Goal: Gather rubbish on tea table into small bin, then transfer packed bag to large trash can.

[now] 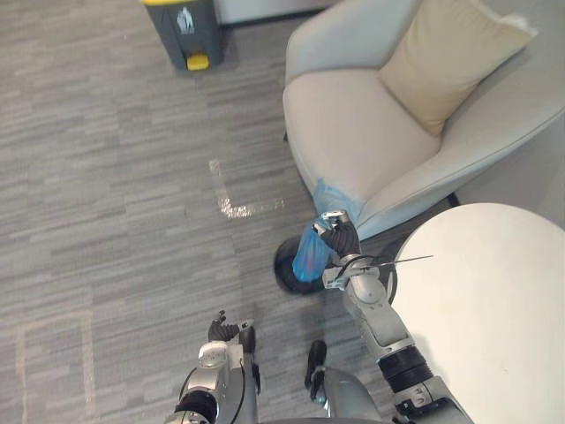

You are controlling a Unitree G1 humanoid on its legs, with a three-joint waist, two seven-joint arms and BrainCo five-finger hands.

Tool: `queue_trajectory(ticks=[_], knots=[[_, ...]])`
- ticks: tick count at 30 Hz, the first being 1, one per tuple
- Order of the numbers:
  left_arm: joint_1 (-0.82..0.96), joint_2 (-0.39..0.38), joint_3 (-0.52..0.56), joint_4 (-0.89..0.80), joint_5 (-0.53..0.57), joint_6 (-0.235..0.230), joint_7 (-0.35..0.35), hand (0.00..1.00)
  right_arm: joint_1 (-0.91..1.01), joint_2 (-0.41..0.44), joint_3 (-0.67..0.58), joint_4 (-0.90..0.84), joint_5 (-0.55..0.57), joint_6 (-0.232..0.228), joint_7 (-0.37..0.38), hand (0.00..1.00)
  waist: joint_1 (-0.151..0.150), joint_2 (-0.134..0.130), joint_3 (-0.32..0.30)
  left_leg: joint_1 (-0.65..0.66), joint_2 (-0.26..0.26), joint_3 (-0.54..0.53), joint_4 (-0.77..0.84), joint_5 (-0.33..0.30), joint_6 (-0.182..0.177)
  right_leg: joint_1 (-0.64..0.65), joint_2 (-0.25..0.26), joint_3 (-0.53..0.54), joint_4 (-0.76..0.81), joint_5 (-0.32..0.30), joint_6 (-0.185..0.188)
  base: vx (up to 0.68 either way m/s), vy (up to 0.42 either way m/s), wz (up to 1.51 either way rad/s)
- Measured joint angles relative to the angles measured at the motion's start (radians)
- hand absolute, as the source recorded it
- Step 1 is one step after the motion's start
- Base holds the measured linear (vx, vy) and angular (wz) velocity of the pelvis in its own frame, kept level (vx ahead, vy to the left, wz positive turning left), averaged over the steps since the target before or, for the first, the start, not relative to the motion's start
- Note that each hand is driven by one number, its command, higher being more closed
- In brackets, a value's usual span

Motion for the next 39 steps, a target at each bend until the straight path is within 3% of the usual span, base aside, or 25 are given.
queue_trajectory(ticks=[8, 14, 15, 16, 18, 19, 27, 33, 39], knots=[[0.018, 0.046, 0.003, 0.051, 0.038, 0.01, -0.002, 0.0, 0.019, -0.007, 0.011, 0.117, 0.024, 0.006, 0.053, 1.0, -0.01, -0.006, -0.017, 0.075, -0.026, 0.008, -0.081, 0.04, 0.012, 0.099, 0.006, 0.023, -0.151, 0.091, 0.016, -0.04, 0.045, -0.07], [0.038, 0.088, -0.038, 0.03, 0.058, 0.014, -0.001, 0.0, 0.016, -0.023, 0.004, 0.117, 0.055, 0.007, 0.076, 1.0, -0.016, -0.006, -0.019, 0.128, -0.051, 0.004, -0.144, 0.069, 0.025, 0.126, -0.004, 0.04, -0.189, 0.119, 0.03, -0.05, 0.045, -0.04], [0.067, 0.086, -0.07, -0.123, 0.056, 0.043, 0.001, 0.0, 0.016, -0.036, 0.002, 0.104, 0.079, 0.007, 0.083, 1.0, -0.019, -0.007, -0.02, 0.128, -0.054, 0.0, -0.154, 0.068, 0.019, 0.125, -0.01, 0.04, -0.189, 0.12, 0.031, -0.02, 0.055, -0.01], [0.117, 0.094, -0.105, -0.271, 0.056, 0.04, 0.001, 0.0, 0.018, -0.043, 0.003, 0.091, 0.095, 0.008, 0.088, 1.0, -0.017, -0.008, -0.02, 0.127, -0.058, -0.01, -0.162, 0.072, 0.022, 0.125, -0.014, 0.04, -0.188, 0.122, 0.033, -0.01, 0.055, 0.04], [0.192, 0.113, -0.168, -0.525, 0.07, -0.017, 0.0, 0.0, 0.021, -0.05, -0.023, 0.05, 0.106, 0.011, 0.092, 1.0, -0.019, -0.008, -0.023, 0.13, -0.067, -0.014, -0.167, 0.078, 0.027, 0.126, -0.02, 0.04, -0.189, 0.128, 0.039, -0.01, 0.061, 0.03], [0.192, 0.107, -0.179, -0.545, 0.077, -0.033, -0.002, 0.0, 0.021, -0.055, -0.034, 0.029, 0.109, 0.013, 0.092, 1.0, -0.021, -0.007, -0.024, 0.135, -0.071, -0.014, -0.169, 0.078, 0.027, 0.126, -0.023, 0.041, -0.19, 0.129, 0.041, -0.01, 0.069, -0.01], [0.192, 0.093, -0.245, -0.61, 0.084, -0.032, 0.001, 0.0, 0.057, -0.121, -0.026, -0.153, 0.242, 0.007, 0.147, 1.0, -0.03, -0.006, -0.051, 0.175, -0.081, -0.011, -0.187, 0.081, 0.035, 0.159, -0.031, 0.048, -0.206, 0.131, 0.044, 0.02, 0.033, -0.03], [0.19, 0.142, -0.275, -0.707, 0.091, -0.045, 0.001, 0.0, 0.047, -0.18, 0.001, -0.227, 0.376, 0.005, 0.2, 1.0, -0.051, 0.0, -0.083, 0.201, -0.083, 0.002, -0.205, 0.086, 0.042, 0.162, -0.029, 0.074, -0.206, 0.132, 0.045, 0.02, 0.012, -0.13], [0.191, 0.167, -0.284, -0.727, 0.117, -0.06, 0.002, 0.0, -0.005, -0.238, 0.03, -0.248, 0.418, -0.008, 0.215, 1.0, -0.06, 0.001, -0.102, 0.229, -0.081, 0.021, -0.218, 0.078, 0.033, 0.18, -0.025, 0.096, -0.22, 0.136, 0.045, 0.01, 0.012, -0.11]])
